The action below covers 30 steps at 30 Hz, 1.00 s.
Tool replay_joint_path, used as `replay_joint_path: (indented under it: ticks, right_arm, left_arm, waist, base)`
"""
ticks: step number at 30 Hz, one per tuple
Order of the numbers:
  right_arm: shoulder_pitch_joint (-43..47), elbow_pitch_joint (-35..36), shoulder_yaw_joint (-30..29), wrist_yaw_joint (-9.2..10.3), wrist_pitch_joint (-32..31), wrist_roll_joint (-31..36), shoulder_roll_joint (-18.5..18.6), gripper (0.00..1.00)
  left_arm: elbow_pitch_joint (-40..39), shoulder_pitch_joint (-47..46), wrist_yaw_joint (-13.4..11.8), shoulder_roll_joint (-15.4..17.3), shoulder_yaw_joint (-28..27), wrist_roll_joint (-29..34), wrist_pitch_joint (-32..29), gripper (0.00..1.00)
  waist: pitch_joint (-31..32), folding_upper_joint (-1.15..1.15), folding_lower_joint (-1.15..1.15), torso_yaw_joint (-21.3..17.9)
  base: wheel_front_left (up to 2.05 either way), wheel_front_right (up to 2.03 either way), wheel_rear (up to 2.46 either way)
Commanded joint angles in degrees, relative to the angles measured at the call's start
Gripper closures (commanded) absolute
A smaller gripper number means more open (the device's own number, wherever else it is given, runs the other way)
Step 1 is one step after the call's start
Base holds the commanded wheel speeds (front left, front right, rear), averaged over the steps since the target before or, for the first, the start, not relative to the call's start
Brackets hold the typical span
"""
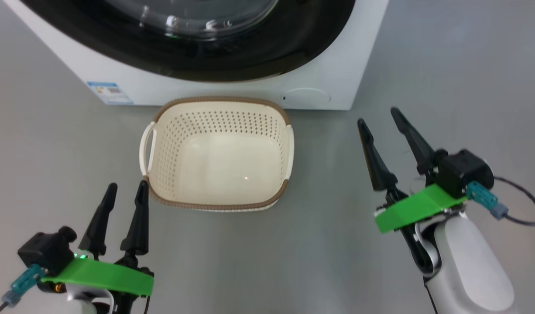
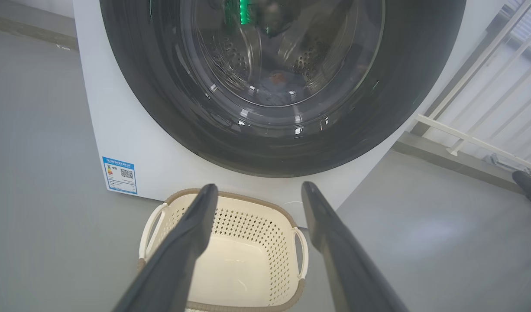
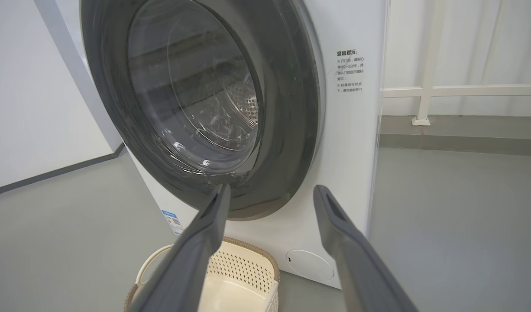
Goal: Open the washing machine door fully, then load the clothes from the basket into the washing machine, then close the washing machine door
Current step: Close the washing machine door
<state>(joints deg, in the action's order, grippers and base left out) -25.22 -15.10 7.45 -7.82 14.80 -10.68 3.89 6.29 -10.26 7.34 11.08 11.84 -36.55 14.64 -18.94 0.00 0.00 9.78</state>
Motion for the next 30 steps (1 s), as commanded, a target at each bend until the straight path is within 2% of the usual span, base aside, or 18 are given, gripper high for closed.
replay_joint_path:
  ticks: [1,16,30]
  right_arm:
    - [1.85,1.85,0.89,0.33,0.2,0.23,-1.02,0.0]
    - [12.34,4.54,-1.93,0.33,0.2,-1.98,-1.02,0.0]
    - [21.22,6.34,-5.54,0.33,0.2,-2.54,-1.02,0.0]
  left_arm:
    - [-0.79,0.38,0.14,1.21,-2.48,0.71,0.36,0.0]
    - [0.73,4.48,0.14,0.23,-5.68,3.89,0.36,0.0]
    - [3.22,9.47,0.14,-1.11,-8.28,8.35,0.36,0.0]
  waist:
    - [2.11,0.0,0.0,-1.78]
    - [8.58,0.0,0.0,-5.63]
    - [15.77,0.0,0.0,-6.39]
  base:
    - [0.0,0.0,0.0]
    - [0.0,0.0,0.0]
    - [0.0,0.0,0.0]
